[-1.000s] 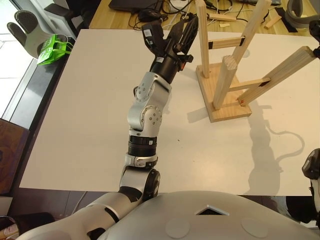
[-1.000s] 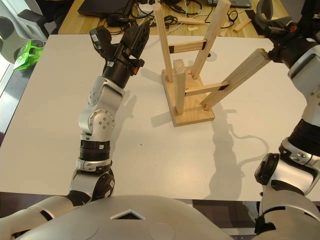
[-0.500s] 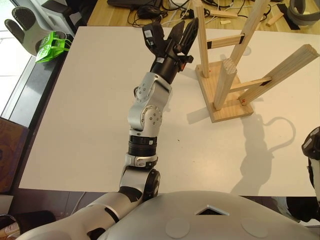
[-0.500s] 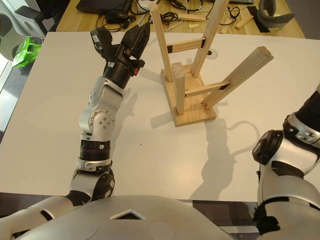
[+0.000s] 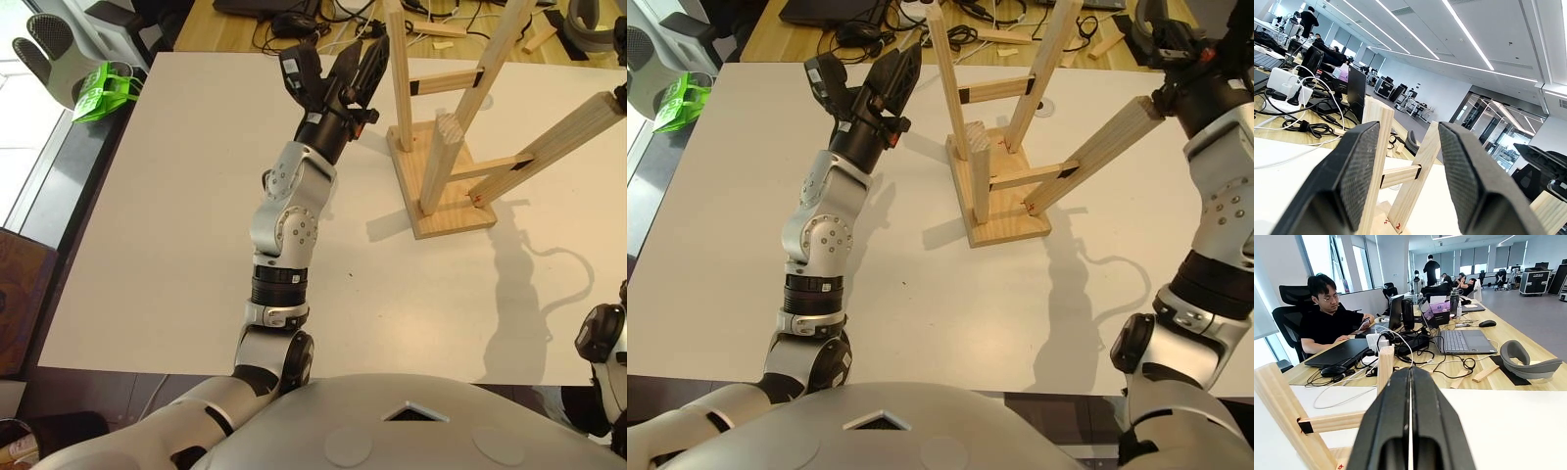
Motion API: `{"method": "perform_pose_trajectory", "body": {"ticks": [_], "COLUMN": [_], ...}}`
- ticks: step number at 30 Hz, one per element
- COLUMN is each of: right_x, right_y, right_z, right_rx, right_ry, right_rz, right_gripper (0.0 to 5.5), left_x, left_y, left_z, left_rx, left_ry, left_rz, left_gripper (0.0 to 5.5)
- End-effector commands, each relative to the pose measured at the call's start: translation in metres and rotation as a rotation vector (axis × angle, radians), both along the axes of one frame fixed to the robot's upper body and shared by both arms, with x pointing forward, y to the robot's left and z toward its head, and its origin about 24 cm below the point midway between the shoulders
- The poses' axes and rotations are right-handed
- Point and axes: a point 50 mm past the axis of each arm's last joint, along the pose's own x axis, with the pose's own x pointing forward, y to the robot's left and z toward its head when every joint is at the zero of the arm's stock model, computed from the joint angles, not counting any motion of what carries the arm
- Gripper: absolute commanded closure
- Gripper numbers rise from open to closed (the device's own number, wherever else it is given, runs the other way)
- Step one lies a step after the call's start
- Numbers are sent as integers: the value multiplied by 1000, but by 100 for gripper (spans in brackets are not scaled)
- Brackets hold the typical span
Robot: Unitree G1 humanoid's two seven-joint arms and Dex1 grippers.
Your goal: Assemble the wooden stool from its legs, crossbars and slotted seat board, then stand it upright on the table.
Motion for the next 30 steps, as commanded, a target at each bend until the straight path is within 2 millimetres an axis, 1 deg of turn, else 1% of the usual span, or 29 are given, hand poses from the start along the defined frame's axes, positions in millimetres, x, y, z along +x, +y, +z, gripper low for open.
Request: {"method": "perform_pose_trajectory", "body": {"ticks": [1,3,5,6,7,8,9,10,11,12,13,14,18,19,21,22,24,27,29,30], "right_x": [1,2,3,2,2,0,-3,-8,-11,-16,-21,-26,-35,-37,-42,-41,-35,-20,-10,-4], "right_y": [10,21,43,55,69,84,93,101,104,105,102,98,60,50,35,31,26,21,20,19], "right_z": [56,70,79,79,73,60,50,30,18,1,-19,-33,-91,-112,-137,-142,-144,-139,-134,-128], "right_rx": [-19,-39,-51,-62,-87,-104,-122,-127,-127,-120,-125,-119,-55,-54,-61,-70,-151,-362,-427,-459], "right_ry": [-252,-299,-312,-298,-264,-203,-156,-72,-16,54,129,183,471,605,749,766,743,633,553,489], "right_rz": [24,63,160,219,278,335,370,399,414,418,410,400,258,210,145,126,105,85,68,58], "right_gripper": [549,549,549,549,549,549,549,549,549,549,549,549,549,549,549,549,549,549,549,549], "left_x": [1,2,3,5,9,16,20,25,28,29,30,30,29,29,29,29,30,30,30,30], "left_y": [-1,-1,0,2,10,25,36,52,61,67,72,74,72,69,67,66,66,67,67,66], "left_z": [0,3,6,6,7,5,4,1,-1,-2,-2,-3,-4,-5,-5,-5,-6,-8,-9,-9], "left_rx": [15,12,4,-5,-6,-7,-9,-5,-3,7,14,18,18,15,12,11,13,22,28,29], "left_ry": [4,-2,-6,-2,4,26,45,67,81,84,86,85,93,96,102,104,110,120,126,129], "left_rz": [-4,-3,7,28,99,227,322,428,489,528,557,569,581,575,564,559,555,552,552,551], "left_gripper": [327,327,327,327,327,327,327,327,327,327,327,327,327,327,327,327,327,327,327,327]}}
